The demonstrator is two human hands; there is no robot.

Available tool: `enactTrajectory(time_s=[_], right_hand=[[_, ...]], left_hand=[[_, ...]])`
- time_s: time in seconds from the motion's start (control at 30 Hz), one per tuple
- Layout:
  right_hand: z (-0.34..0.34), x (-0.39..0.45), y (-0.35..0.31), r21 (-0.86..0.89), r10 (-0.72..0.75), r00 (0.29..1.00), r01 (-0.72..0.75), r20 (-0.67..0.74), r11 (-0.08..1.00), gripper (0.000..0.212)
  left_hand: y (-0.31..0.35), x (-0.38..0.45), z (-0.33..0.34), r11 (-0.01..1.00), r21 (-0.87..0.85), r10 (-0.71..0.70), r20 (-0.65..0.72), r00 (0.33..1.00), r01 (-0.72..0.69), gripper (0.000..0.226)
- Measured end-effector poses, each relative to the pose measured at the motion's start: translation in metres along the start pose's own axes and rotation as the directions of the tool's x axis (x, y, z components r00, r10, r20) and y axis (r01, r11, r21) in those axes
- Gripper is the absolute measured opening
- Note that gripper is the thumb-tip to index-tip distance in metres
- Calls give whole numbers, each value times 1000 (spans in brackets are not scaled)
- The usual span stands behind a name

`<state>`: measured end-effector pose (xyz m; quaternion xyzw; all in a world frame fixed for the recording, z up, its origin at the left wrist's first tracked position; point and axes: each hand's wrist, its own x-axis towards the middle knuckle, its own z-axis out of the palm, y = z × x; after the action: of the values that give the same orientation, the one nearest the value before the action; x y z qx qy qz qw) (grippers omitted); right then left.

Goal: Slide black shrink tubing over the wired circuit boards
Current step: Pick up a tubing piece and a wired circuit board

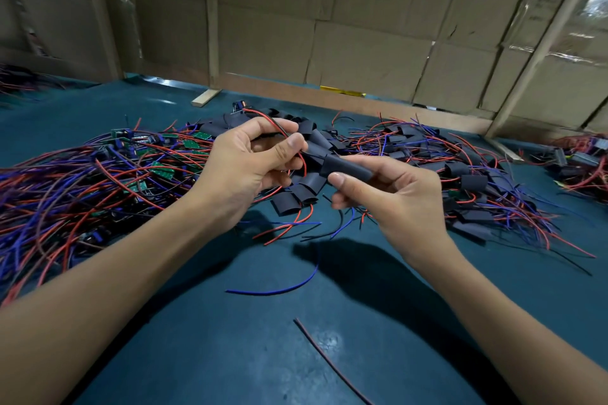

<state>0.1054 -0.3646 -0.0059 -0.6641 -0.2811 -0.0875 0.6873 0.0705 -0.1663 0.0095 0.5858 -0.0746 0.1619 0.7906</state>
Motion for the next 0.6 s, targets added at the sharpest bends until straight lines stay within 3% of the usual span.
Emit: enactTrajectory(time_s=[0.17, 0.6], right_hand=[[2, -3, 2, -171, -142, 990, 139, -10, 975, 21], [-1, 0, 0, -5, -50, 999, 50, -19, 999, 5]], left_hand=[[-1, -1, 2, 999, -46, -17, 15, 1000, 18, 31], [-3, -2, 5, 982, -161, -86, 101, 991, 102, 40]])
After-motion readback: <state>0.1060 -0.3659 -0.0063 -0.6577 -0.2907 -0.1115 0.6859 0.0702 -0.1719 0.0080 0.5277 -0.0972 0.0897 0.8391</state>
